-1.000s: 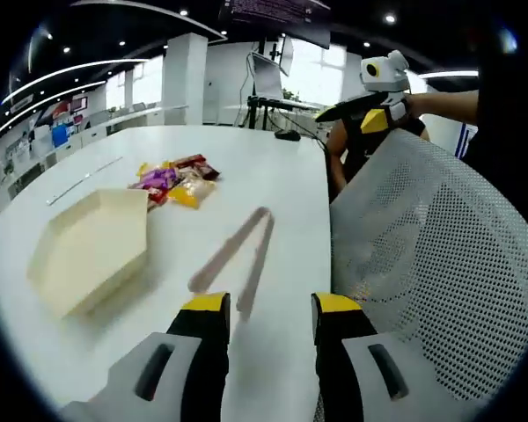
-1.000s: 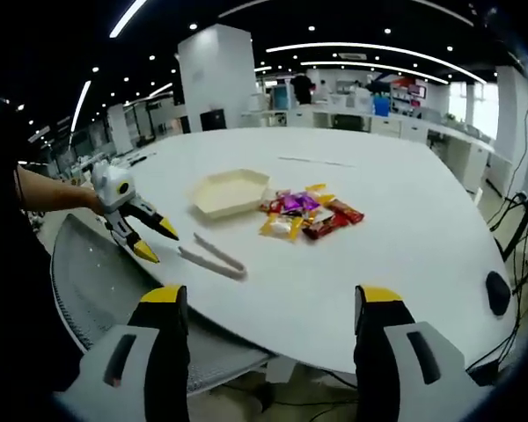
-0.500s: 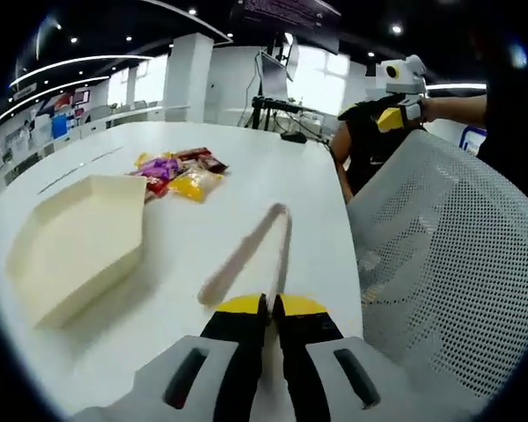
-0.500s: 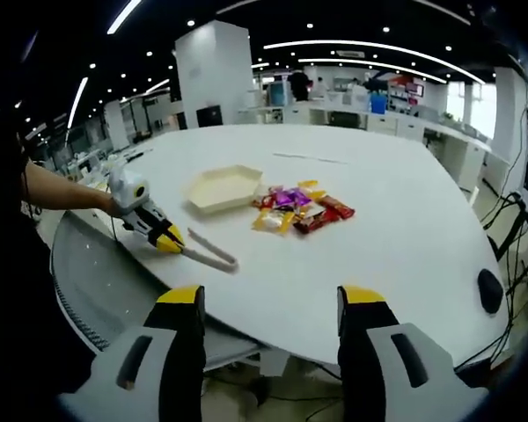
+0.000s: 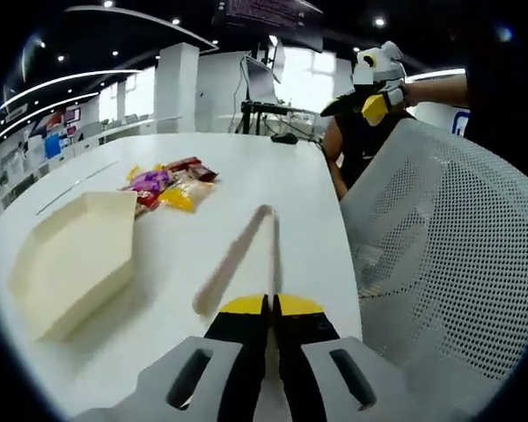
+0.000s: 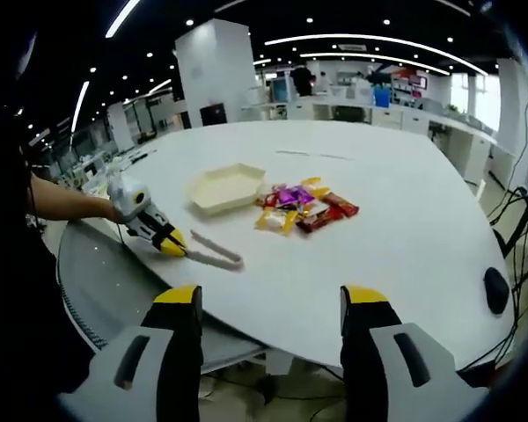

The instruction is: Place the target food into the container with the food tongs after gripping and lifting it, then release it inside without dropping or visibly crushing the food.

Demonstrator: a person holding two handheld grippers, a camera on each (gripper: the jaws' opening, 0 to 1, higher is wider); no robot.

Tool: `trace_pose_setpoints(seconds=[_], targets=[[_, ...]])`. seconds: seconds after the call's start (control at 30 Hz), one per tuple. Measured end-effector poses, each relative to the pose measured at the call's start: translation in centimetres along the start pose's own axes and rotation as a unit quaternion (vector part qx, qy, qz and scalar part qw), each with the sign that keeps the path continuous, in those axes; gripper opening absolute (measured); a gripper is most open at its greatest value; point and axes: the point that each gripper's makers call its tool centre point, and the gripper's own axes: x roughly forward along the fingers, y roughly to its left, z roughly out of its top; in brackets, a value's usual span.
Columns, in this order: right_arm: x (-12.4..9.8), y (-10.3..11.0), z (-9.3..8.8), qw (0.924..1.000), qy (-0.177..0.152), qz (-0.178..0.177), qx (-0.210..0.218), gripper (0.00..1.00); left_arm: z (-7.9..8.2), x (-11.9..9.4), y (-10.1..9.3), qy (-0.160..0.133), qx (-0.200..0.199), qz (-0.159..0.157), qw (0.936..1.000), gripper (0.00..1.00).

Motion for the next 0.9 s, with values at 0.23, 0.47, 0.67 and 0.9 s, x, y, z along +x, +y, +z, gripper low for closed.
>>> trace_pose_setpoints(seconds=[0.23, 0.47, 0.67, 0.9], targets=[[0.2, 0.7, 1.5, 0.9993, -0.024, 0.025, 0.017, 0.64, 2.0, -0.4, -0.9, -0.017, 0.015, 0.001, 0.9997, 0.0], [1.4, 2.3, 2.9, 0.9976, -0.025, 0.057, -0.028, 0.65, 6.2, -2.1, -1.7, -0.064, 0.0, 0.006, 0.9979, 0.0], [1.8, 6.3, 6.3, 0.986, -0.079, 0.145, -0.022, 0.7, 9.1, -3.7, -3.1, -0.081, 0.017, 0.01, 0.9966, 0.0], [1.5, 9.1, 8.7, 0.973, -0.07, 0.199, -0.094, 0.72, 13.2, -5.8, -5.2, -0.1, 0.073, 0.011, 0.9923, 0.0]])
